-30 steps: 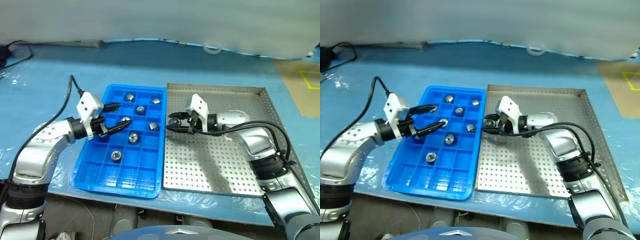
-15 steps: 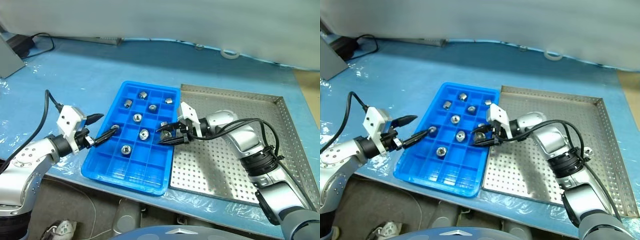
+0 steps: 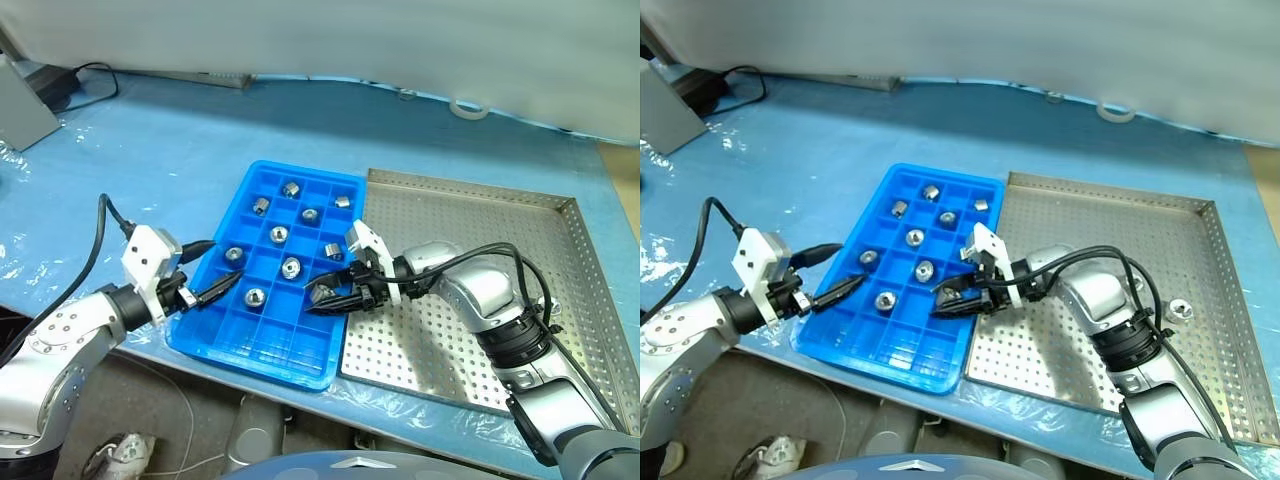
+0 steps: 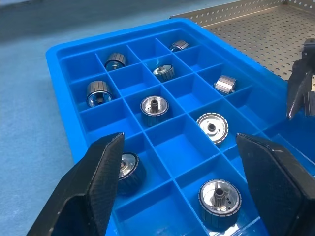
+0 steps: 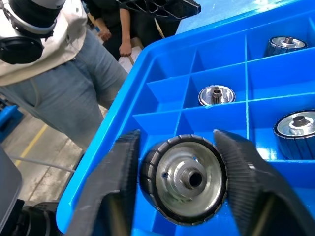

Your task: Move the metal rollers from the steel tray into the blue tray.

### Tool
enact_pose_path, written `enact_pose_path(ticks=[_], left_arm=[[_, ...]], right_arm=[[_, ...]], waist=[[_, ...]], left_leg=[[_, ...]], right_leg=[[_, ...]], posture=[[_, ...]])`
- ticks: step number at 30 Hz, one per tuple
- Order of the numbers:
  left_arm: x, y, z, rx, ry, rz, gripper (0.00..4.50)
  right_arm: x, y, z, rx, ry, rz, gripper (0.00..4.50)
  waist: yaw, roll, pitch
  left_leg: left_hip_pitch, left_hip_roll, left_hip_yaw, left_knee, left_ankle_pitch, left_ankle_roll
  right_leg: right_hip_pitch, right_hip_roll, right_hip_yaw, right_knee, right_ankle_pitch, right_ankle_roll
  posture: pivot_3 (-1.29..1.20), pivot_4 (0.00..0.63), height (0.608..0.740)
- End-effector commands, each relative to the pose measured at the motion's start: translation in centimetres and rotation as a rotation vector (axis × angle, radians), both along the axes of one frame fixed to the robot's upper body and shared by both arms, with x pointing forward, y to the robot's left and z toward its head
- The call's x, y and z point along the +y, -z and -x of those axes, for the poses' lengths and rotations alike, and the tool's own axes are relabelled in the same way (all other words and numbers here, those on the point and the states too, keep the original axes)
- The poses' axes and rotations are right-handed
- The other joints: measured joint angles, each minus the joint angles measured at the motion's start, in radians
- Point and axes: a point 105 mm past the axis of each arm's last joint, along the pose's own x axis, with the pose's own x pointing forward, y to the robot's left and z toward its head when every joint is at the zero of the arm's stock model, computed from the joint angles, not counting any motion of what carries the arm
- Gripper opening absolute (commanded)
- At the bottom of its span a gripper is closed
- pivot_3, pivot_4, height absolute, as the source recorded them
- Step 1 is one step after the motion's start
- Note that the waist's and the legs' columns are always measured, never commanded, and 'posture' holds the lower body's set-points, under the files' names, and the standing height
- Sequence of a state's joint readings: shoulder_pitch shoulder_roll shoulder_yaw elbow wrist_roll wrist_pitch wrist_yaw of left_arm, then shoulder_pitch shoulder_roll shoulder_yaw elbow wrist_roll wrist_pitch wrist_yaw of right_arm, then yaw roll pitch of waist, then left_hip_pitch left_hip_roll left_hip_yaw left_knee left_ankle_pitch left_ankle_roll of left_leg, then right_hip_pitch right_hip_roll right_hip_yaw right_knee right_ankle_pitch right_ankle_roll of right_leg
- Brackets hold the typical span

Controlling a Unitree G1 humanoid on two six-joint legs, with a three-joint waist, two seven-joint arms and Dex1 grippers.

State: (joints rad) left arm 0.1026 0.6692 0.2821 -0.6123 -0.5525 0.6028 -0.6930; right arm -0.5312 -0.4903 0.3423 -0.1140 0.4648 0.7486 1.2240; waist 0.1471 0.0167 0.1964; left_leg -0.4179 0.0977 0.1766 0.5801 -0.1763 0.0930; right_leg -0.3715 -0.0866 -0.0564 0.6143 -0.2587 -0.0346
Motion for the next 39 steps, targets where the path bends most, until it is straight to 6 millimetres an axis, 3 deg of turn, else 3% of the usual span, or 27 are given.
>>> enact_pose_path(ticks=[1, 2, 7, 12, 15, 18, 26, 32, 39], left_arm=[[-0.4, -0.6, 0.2, -0.024, 0.02, -0.005, 3.81], [-0.4, -0.6, 0.1, -0.026, 0.022, -0.006, 3.81], [-0.9, -0.6, -0.5, -0.035, 0.049, 0.004, 3.81], [-2.6, -0.6, -1.9, -0.046, 0.128, 0.036, 3.81], [-4.2, -0.5, -3.0, -0.05, 0.2, 0.056, 3.81], [-6.0, -0.5, -4.3, -0.055, 0.28, 0.071, 3.81], [-9.7, -0.9, -6.5, -0.079, 0.452, 0.088, 3.81], [-11.1, -1.2, -6.6, -0.095, 0.525, 0.095, 3.81], [-10.9, -0.9, -6.7, -0.096, 0.534, 0.08, 3.81]], right_arm=[[0.2, -0.9, 0.2, 0.02, -0.005, -0.037, 3.43], [0.2, -0.9, -0.1, 0.014, 0.008, -0.034, 3.77], [-0.8, -1.6, -2.1, -0.101, 0.093, -0.006, 3.77], [-5.5, -3.6, -6.3, -0.286, 0.364, 0.014, 3.77], [-9.1, -3.5, -7.9, -0.337, 0.555, 0.047, 3.77], [-12.6, -2.7, -8.1, -0.377, 0.702, 0.118, 3.77], [-19.8, -2.3, -6.0, -0.392, 0.993, 0.192, 3.77], [-20.4, -0.8, -5.2, -0.369, 1.026, 0.224, 3.77], [-21.3, 1.5, -6.4, -0.332, 1.087, 0.257, 3.77]], waist=[[0.002, 0.0, 0.0], [0.003, 0.0, 0.0], [0.002, 0.0, 0.0], [0.003, 0.0, 0.0], [-0.008, -0.002, -0.001], [-0.028, -0.002, -0.001], [-0.123, -0.002, -0.002], [-0.169, -0.002, -0.002], [-0.163, -0.002, -0.002]], left_leg=[[0.0, 0.0, 0.0, 0.0, 0.0, 0.0], [0.0, 0.0, 0.0, 0.0, 0.0, 0.0], [0.0, 0.0, 0.0, 0.0, 0.002, -0.003], [0.001, 0.0, 0.001, 0.0, 0.004, -0.006], [0.002, 0.0, 0.002, 0.0, 0.004, -0.007], [0.002, 0.0, 0.002, 0.0, 0.005, -0.006], [0.0, 0.0, 0.002, 0.0, 0.004, 0.009], [0.001, 0.001, 0.002, 0.001, 0.004, 0.011], [0.003, 0.001, 0.002, 0.002, 0.005, 0.012]], right_leg=[[0.0, 0.0, 0.0, 0.0, 0.0, 0.0], [0.0, 0.0, 0.0, 0.0, 0.0, 0.0], [0.0, 0.0, 0.0, 0.0, 0.0, 0.0], [0.001, 0.0, 0.0, 0.0, 0.0, 0.0], [0.002, 0.0, 0.0, 0.001, 0.0, -0.001], [0.001, 0.0, 0.0, 0.001, 0.0, -0.001], [0.001, 0.0, 0.0, 0.0, 0.0, -0.001], [0.002, 0.0, 0.0, 0.0, 0.0, -0.001], [0.004, 0.0, 0.0, 0.001, 0.001, -0.003]], posture=[[0.29, 0.15, 0.74], [0.28, 0.15, 0.74], [0.23, 0.15, 0.74], [0.12, 0.15, 0.74], [0.01, 0.15, 0.74], [-0.07, 0.15, 0.74], [-0.23, 0.15, 0.74], [-0.25, 0.15, 0.74], [-0.23, 0.15, 0.74]])
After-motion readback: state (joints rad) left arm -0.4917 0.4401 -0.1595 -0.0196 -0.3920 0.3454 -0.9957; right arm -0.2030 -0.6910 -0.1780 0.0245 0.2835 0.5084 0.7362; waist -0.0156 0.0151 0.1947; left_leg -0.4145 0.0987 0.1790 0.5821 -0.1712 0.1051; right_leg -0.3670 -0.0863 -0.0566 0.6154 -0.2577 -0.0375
